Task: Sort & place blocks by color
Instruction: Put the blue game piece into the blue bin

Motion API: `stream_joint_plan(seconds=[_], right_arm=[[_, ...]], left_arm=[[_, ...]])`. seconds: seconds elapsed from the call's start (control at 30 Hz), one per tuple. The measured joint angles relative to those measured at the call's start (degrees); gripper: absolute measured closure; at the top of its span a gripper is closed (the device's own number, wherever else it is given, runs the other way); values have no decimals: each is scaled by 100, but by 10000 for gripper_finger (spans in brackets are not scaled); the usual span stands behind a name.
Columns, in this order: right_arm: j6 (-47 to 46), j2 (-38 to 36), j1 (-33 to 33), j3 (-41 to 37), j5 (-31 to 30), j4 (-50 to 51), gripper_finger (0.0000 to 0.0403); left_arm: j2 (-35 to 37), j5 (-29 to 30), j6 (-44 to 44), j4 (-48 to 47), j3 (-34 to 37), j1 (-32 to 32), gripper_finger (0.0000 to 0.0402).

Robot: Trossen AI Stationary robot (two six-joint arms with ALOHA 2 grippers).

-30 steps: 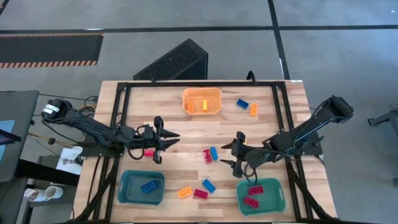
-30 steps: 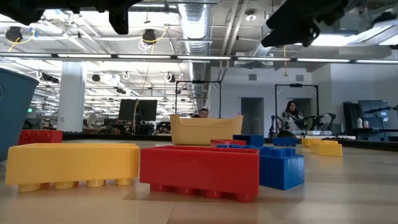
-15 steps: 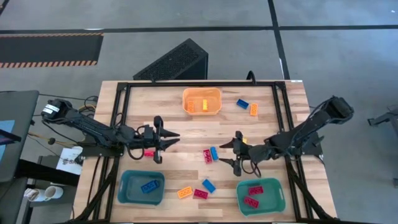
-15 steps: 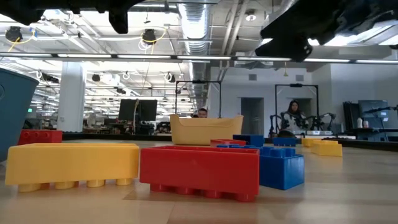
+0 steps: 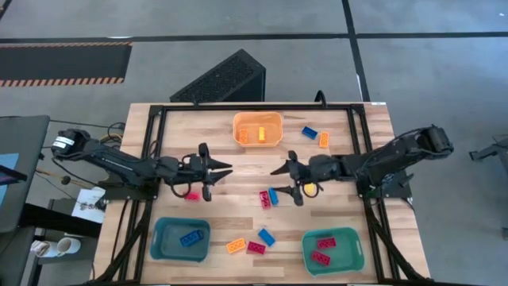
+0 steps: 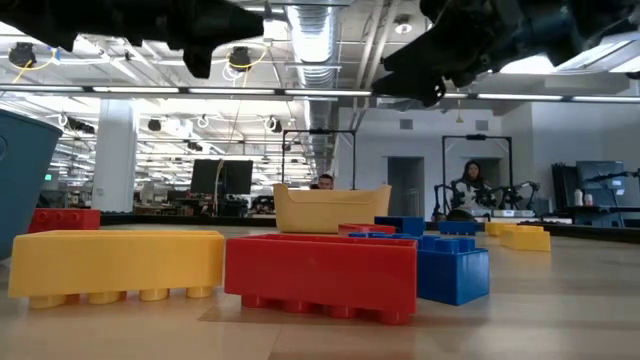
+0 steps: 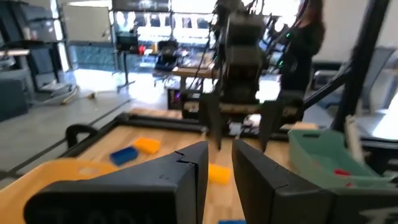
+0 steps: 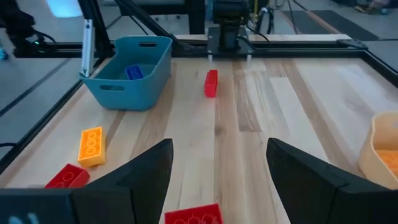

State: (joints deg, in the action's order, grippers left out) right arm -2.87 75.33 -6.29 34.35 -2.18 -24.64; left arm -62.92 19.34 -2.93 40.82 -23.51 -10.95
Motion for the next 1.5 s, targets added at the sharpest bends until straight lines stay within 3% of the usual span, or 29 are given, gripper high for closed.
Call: stream_joint_plan(seconds=[0.17, 0.37, 0.6, 0.8, 1.17, 1.5], right_arm=[[40, 0, 333, 0, 508, -37, 122], [135, 185, 330, 2, 709, -104, 122], [137, 824, 386, 2, 894, -620, 122], [-67, 1229, 569, 7, 1463, -1156, 122], [-131, 1309, 607, 7, 1489, -1171, 122], [-239, 1309, 550, 7, 1484, -1163, 122]], left_arm=[[0, 4, -221, -412, 0, 198, 343], [0, 5, -393, -489, 117, 307, 343], [0, 2, -653, -493, 192, 320, 343], [0, 4, -734, -444, 192, 320, 343], [-159, 8, -754, -305, 192, 320, 343], [-1107, -115, -1263, 452, 197, 318, 343]])
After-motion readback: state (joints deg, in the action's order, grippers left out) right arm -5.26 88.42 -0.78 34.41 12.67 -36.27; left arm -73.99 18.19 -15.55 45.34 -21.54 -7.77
